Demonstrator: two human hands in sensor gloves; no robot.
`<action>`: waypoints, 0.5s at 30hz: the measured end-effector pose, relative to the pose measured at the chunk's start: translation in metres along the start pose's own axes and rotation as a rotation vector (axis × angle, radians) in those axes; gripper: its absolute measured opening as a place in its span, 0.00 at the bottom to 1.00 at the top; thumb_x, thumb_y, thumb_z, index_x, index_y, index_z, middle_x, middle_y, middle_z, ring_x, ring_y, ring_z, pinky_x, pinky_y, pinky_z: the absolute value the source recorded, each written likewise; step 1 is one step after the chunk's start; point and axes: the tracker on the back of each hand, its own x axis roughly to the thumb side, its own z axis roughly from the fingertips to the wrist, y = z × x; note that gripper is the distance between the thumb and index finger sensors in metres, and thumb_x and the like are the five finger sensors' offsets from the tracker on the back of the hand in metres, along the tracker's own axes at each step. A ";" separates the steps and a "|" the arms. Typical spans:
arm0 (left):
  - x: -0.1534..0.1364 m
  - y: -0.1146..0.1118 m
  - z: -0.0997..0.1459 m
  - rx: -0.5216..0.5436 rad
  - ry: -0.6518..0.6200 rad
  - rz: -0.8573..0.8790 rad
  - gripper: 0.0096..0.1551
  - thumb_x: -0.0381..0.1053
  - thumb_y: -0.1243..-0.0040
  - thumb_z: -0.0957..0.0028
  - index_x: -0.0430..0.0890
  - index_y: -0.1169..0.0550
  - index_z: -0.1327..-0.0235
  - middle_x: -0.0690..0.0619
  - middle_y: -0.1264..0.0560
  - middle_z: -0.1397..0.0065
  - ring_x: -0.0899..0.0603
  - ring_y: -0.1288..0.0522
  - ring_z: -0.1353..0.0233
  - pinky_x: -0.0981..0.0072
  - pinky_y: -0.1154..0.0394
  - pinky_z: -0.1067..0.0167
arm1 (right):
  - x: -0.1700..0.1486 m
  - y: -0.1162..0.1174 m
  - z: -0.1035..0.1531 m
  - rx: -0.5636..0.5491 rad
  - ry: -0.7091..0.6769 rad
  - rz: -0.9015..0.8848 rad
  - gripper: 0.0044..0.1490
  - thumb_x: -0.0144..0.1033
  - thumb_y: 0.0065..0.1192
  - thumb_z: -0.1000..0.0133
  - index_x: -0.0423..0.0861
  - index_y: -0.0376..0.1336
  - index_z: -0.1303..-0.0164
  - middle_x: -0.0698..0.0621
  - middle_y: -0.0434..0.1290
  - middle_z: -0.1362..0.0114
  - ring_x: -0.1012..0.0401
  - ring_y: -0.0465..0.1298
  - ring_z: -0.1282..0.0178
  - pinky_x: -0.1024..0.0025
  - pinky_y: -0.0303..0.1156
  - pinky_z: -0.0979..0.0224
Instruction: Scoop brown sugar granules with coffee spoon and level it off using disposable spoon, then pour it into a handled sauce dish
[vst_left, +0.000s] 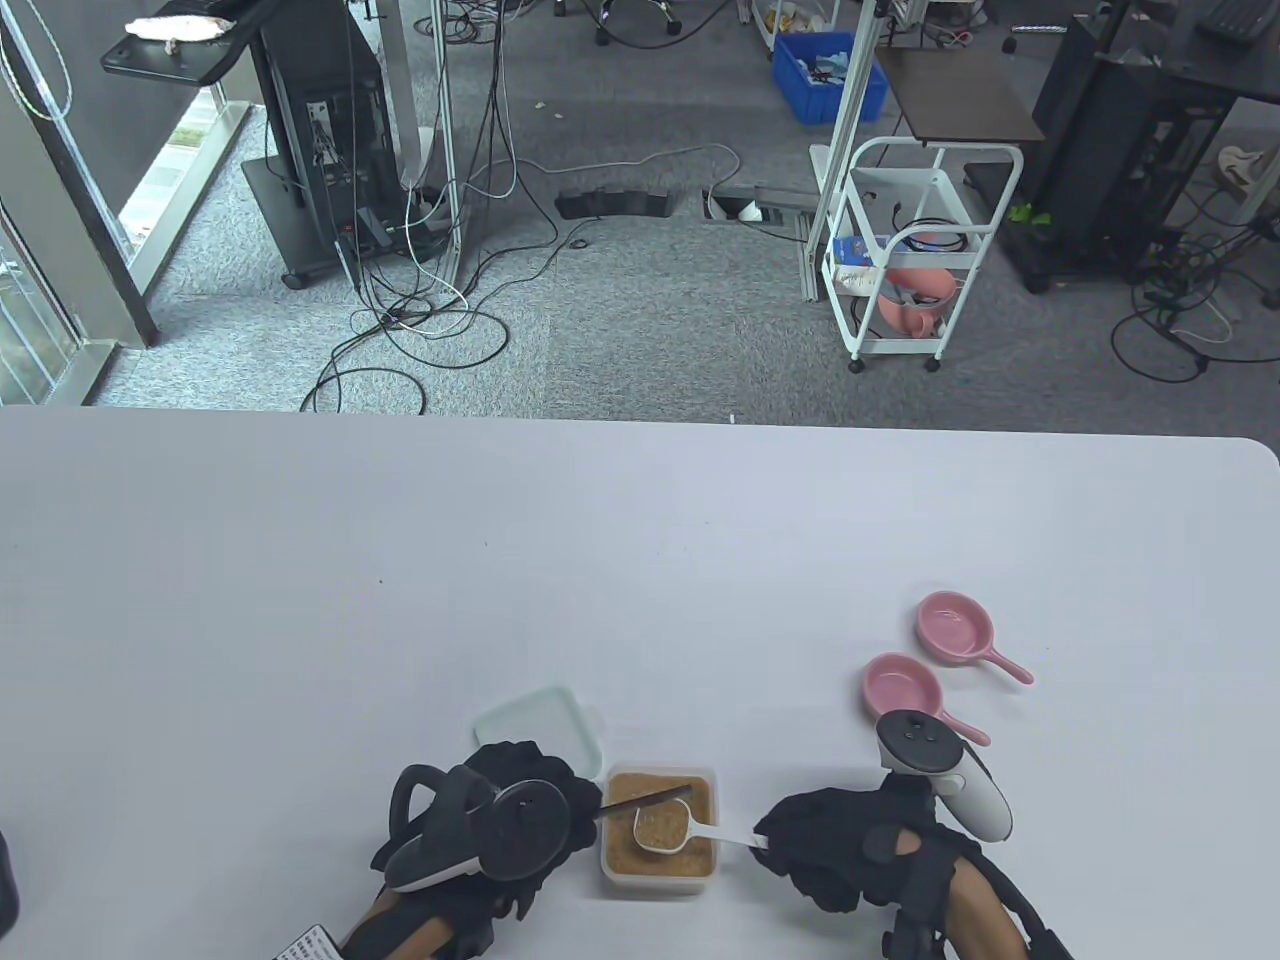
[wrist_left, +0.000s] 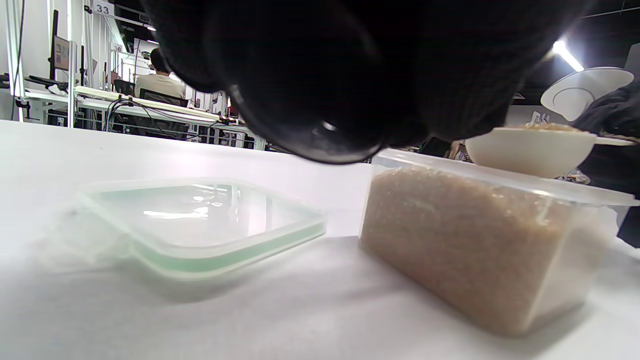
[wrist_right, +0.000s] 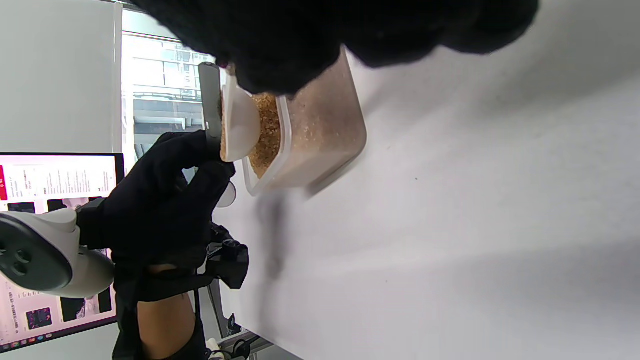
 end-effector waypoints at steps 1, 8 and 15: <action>0.000 0.000 0.000 -0.002 0.001 0.004 0.22 0.64 0.33 0.53 0.66 0.16 0.45 0.64 0.17 0.44 0.52 0.17 0.40 0.50 0.28 0.26 | 0.000 0.000 0.000 0.000 0.000 0.000 0.27 0.43 0.60 0.42 0.41 0.72 0.40 0.54 0.80 0.64 0.55 0.78 0.72 0.45 0.70 0.41; -0.003 -0.001 -0.001 -0.004 0.011 0.009 0.22 0.64 0.34 0.53 0.66 0.16 0.45 0.64 0.17 0.44 0.52 0.17 0.40 0.50 0.28 0.26 | 0.000 0.000 0.000 0.001 0.002 0.003 0.27 0.43 0.60 0.42 0.41 0.72 0.40 0.54 0.80 0.64 0.55 0.78 0.72 0.45 0.70 0.41; -0.008 -0.001 -0.001 0.001 0.024 0.021 0.22 0.64 0.34 0.53 0.66 0.16 0.45 0.64 0.17 0.44 0.52 0.17 0.40 0.50 0.27 0.26 | 0.000 0.000 0.000 -0.001 0.003 0.005 0.27 0.43 0.60 0.42 0.41 0.72 0.40 0.54 0.80 0.64 0.55 0.78 0.72 0.45 0.70 0.41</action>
